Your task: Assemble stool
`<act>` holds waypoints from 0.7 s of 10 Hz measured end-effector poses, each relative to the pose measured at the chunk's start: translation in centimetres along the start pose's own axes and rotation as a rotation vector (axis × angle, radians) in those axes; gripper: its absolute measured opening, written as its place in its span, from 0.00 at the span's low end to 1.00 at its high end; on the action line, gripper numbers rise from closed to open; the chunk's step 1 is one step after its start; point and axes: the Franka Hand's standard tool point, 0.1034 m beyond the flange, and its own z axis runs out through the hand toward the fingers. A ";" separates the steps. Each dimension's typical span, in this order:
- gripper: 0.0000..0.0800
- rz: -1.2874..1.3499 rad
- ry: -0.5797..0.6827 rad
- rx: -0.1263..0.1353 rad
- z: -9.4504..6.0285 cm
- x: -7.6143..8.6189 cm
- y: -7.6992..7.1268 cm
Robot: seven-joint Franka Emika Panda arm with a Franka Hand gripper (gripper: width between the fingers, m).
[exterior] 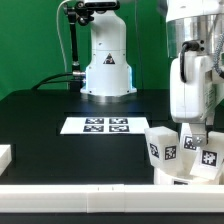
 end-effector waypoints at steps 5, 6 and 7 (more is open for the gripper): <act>0.42 0.159 -0.057 0.016 0.2 -0.3 0.6; 0.42 0.175 -0.066 0.026 0.2 -0.3 0.7; 0.42 0.195 -0.074 0.033 0.2 -0.3 0.8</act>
Offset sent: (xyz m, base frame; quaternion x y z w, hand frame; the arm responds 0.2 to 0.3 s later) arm -0.0118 -0.0115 0.0018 0.0454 -0.0003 0.3317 0.9423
